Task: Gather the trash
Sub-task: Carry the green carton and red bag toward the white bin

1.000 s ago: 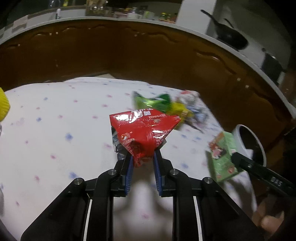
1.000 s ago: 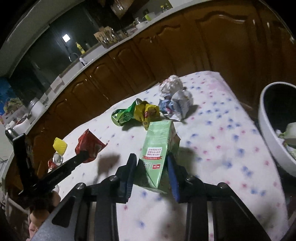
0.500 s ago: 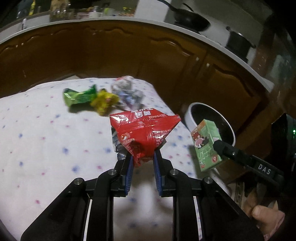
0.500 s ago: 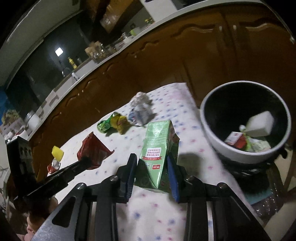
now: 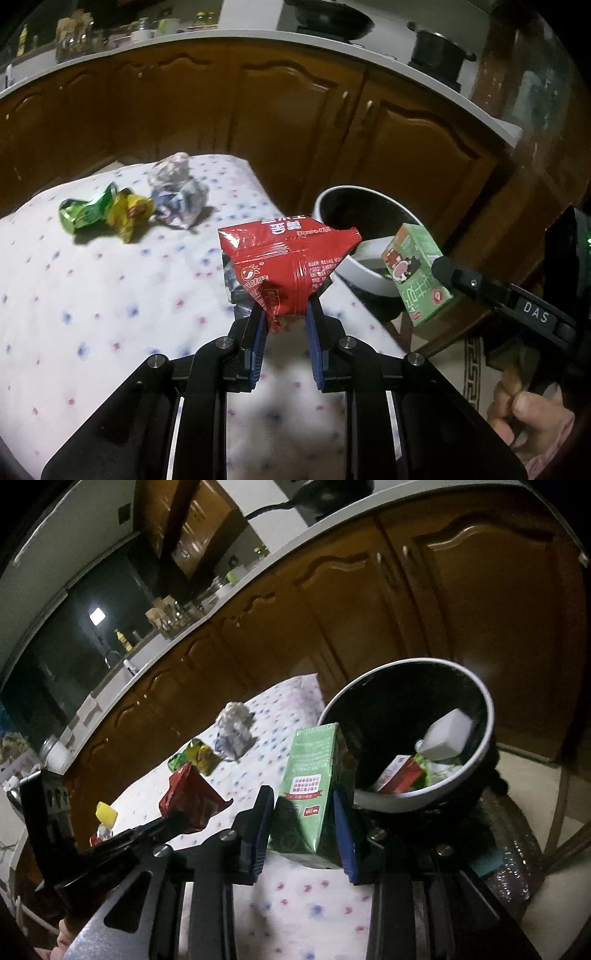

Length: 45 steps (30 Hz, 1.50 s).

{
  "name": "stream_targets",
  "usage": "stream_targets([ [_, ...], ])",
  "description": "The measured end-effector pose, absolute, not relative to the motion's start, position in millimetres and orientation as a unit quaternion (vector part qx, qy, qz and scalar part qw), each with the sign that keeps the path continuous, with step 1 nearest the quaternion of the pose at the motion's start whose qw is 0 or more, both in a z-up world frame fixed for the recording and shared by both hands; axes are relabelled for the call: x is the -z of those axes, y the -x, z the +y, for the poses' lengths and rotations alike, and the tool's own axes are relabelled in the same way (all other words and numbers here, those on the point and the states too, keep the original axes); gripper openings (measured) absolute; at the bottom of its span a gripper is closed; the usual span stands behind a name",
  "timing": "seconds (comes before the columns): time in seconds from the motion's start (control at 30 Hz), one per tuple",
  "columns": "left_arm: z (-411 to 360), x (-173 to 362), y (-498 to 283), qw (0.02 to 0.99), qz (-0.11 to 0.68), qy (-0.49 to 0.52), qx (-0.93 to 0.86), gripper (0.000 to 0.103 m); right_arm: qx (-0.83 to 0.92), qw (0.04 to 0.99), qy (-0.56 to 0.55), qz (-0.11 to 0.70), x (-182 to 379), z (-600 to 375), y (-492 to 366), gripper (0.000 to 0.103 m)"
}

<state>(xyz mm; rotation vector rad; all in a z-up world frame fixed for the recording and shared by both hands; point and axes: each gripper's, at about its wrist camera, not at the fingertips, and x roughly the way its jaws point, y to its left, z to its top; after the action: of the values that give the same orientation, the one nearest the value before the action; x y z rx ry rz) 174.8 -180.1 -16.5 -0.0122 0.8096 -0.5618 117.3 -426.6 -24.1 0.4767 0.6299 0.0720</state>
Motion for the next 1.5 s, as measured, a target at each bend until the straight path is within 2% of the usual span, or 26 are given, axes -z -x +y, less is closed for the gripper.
stream_targets([
  [0.1,-192.2,13.8,-175.5,0.879,0.386,-0.001,0.278,0.019,-0.029,0.923,-0.235,0.302,21.7,-435.9,-115.2,0.032],
  [0.17,-201.6,12.0,-176.3,0.878,0.385,-0.007,0.284,0.019,-0.027,0.922,-0.238,0.303,21.7,-442.0,-115.2,0.007],
  [0.23,-211.0,10.5,-176.8,0.877,0.384,-0.013,0.29,0.019,-0.019,0.922,-0.239,0.305,22.5,-447.7,-116.0,0.001],
  [0.57,-206.6,18.1,-181.3,0.877,0.392,-0.01,0.278,0.019,-0.031,0.907,-0.263,0.328,54.8,-450.7,-114.1,0.0],
  [0.87,-194.5,18.4,-178.3,0.88,0.389,0.0,0.274,0.019,0.015,0.911,-0.266,0.316,50.0,-485.3,-86.4,0.0],
  [1.07,-170.7,13.9,-176.3,0.89,0.382,0.013,0.25,0.019,-0.028,0.916,-0.252,0.311,37.6,-459.7,-101.6,0.001],
  [1.2,-140.5,11.8,-180.3,0.9,0.377,0.025,0.219,0.019,-0.076,0.912,-0.247,0.319,33.5,-425.0,-135.0,0.014],
  [1.23,-134.7,11.5,-181.9,0.901,0.376,0.029,0.212,0.019,-0.084,0.911,-0.246,0.32,33.5,-418.2,-141.4,0.025],
  [1.27,-123.5,11.7,-185.4,0.904,0.377,0.036,0.2,0.019,-0.094,0.912,-0.242,0.319,32.5,-407.7,-153.2,0.041],
  [1.33,-109.8,12.5,-190.0,0.907,0.376,0.043,0.184,0.019,-0.111,0.911,-0.235,0.32,31.8,-387.6,-177.3,0.059],
  [1.43,-88.7,12.7,-197.8,0.913,0.373,0.053,0.159,0.019,-0.133,0.903,-0.236,0.332,34.4,-362.6,-216.0,0.061],
  [1.5,-74.6,14.0,-203.8,0.915,0.372,0.062,0.144,0.019,-0.137,0.903,-0.231,0.336,37.4,-347.6,-243.2,0.074],
])
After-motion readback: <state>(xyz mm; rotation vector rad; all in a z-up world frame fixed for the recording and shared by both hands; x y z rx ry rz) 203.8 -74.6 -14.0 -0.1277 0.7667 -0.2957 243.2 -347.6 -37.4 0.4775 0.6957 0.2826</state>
